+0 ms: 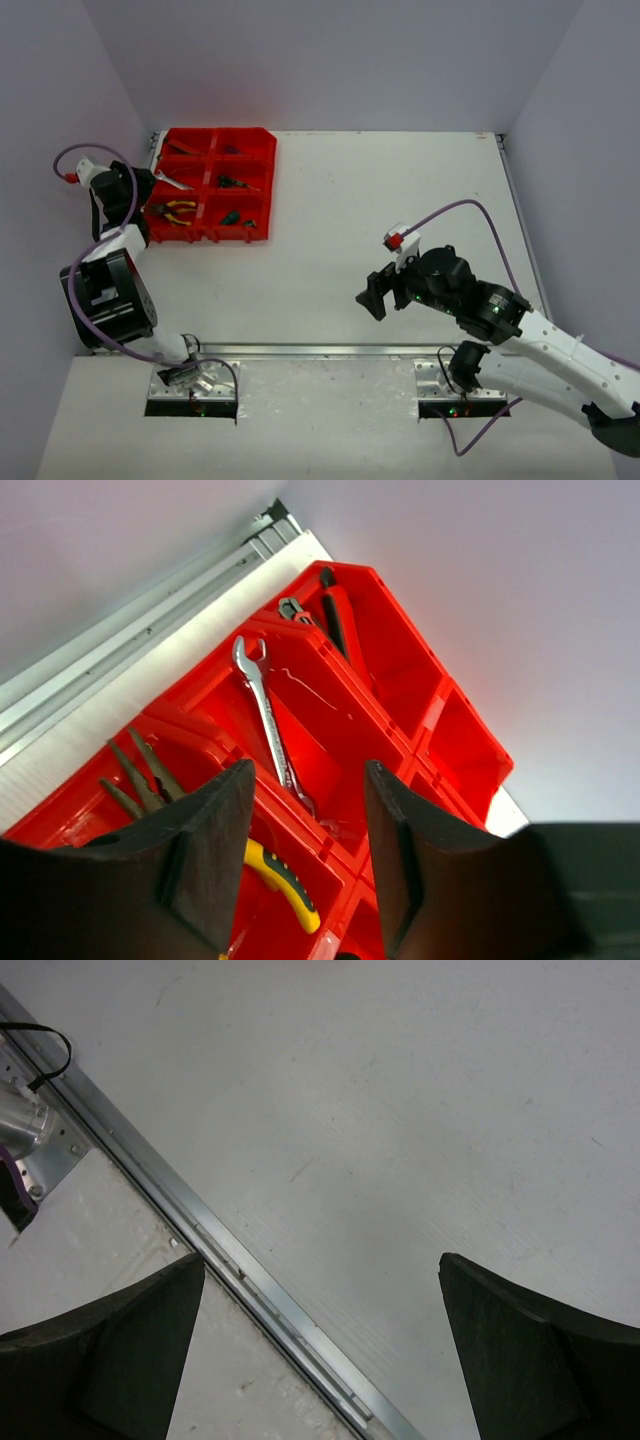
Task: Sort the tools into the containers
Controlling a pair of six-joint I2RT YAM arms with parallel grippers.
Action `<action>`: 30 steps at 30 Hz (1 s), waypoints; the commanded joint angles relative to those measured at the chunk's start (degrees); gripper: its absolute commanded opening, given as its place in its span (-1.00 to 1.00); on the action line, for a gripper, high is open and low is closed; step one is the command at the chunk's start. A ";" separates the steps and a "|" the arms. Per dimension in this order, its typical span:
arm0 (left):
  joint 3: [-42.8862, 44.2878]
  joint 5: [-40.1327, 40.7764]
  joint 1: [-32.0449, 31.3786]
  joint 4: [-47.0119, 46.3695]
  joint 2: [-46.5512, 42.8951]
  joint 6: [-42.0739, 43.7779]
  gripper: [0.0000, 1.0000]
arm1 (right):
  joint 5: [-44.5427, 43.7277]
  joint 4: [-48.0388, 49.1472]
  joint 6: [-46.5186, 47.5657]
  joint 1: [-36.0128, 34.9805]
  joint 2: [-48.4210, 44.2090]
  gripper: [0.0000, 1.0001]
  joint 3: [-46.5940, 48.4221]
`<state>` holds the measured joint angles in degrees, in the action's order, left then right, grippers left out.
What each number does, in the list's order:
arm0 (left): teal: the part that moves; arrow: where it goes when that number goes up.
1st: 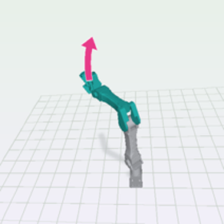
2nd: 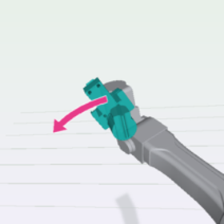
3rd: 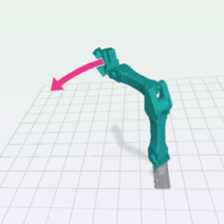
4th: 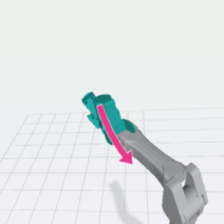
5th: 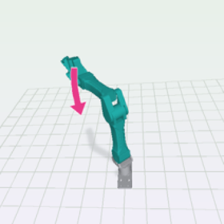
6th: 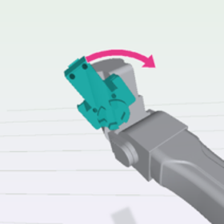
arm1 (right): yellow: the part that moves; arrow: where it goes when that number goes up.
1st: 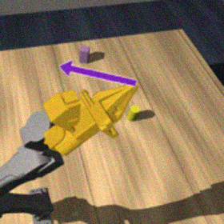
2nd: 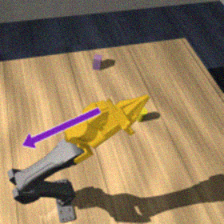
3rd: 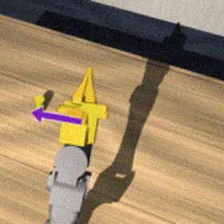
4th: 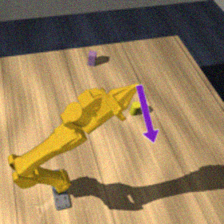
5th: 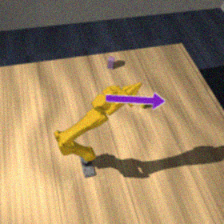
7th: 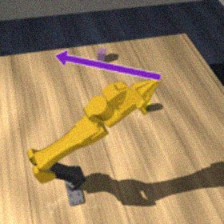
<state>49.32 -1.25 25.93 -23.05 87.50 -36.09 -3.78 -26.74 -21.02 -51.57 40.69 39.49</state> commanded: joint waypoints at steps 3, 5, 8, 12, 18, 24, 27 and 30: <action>-1.82 -1.76 -0.29 0.77 -7.46 -4.96 0.12 | -0.42 0.94 0.45 -0.02 0.32 0.98 3.18; -1.27 1.64 -0.53 6.43 -11.72 -6.49 0.43 | -1.33 0.34 0.51 -0.02 0.99 0.98 3.73; 0.96 4.93 -1.74 15.16 -18.94 -6.61 0.78 | -4.06 -0.95 -0.08 -0.02 2.13 0.98 5.29; 4.87 4.22 -5.87 28.53 -27.12 -2.16 1.00 | -12.22 -3.25 -1.80 -0.02 2.44 0.98 7.80; 8.47 6.88 -25.04 45.29 -34.00 6.68 1.00 | -30.38 -10.86 -1.98 -0.02 4.22 0.98 16.30; 2.19 10.14 -35.45 50.36 -43.67 11.35 1.00 | -37.47 -15.04 2.47 -0.02 3.35 0.98 22.39; 0.67 12.93 -36.74 53.34 -48.35 14.77 1.00 | -39.63 -16.63 4.03 -0.02 -0.13 0.98 21.98; -0.17 20.20 -37.07 54.33 -52.76 17.06 1.00 | -39.44 -18.87 3.15 -0.02 -3.37 0.98 20.85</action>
<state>49.67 9.69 -10.44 29.27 40.74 -24.51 -38.61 -42.00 -18.29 -51.57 41.26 60.11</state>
